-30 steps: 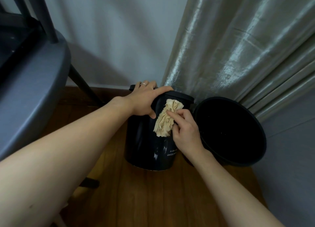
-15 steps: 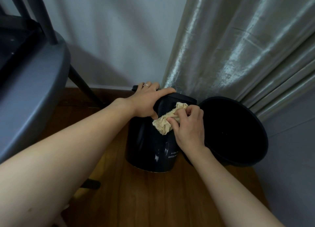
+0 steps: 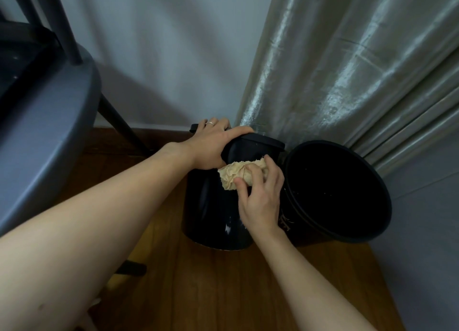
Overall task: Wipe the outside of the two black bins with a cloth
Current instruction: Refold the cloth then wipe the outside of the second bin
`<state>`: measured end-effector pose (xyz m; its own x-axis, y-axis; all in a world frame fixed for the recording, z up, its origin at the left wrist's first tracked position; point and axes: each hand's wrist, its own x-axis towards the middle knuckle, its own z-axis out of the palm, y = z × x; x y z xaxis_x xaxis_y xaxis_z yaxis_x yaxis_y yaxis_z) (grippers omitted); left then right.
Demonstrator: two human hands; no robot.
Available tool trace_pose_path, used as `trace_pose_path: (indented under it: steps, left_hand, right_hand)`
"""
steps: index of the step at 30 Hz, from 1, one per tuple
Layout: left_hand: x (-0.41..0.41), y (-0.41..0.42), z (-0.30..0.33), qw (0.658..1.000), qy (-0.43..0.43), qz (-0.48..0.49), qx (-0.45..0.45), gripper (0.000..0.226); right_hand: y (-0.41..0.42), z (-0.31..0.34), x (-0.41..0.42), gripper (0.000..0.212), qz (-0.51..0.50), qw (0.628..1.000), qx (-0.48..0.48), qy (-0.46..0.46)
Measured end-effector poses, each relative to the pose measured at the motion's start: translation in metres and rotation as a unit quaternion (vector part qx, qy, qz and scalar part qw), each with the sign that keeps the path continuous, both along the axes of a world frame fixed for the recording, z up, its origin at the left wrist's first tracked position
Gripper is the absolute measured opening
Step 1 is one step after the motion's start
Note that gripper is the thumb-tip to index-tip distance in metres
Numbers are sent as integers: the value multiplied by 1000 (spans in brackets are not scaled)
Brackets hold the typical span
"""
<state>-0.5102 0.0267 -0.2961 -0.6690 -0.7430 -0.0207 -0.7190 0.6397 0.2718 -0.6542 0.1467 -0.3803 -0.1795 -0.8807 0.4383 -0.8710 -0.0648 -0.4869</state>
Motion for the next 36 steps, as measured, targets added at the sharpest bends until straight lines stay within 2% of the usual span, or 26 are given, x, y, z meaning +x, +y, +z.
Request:
trace_pose_path:
  steps: [4,8,14,18,24,29,36]
  left_hand:
    - [-1,0,-1,1000,5,-5,0,87]
    - [0,-1,-1,1000,1,3,9,92]
    - [0,0,2,1000,-10,12,15,109]
    - [3,-2,1,1000,-2,11,8,105]
    - [3,-3,1,1000,-17,14,11,108]
    - [3,-5,-1,1000,-20,16,8,113]
    - [3,-7,-2,999,-15,26,11,112]
  right_hand:
    - [-4,-2,-2,47,-10,1000,-7,-5]
    - [-17,9,-8,42,18,1000,-11,17]
    - [-38,30,-21,41,-42,998,-10,-43]
    - [-17,13,-18,45,13,999,27,-22]
    - [4,-2,-19,40,58,998,34,18]
    - [-23,17,-24,38,32,999,23,-4]
    - [29,-24,-32,35,120,990,67,10]
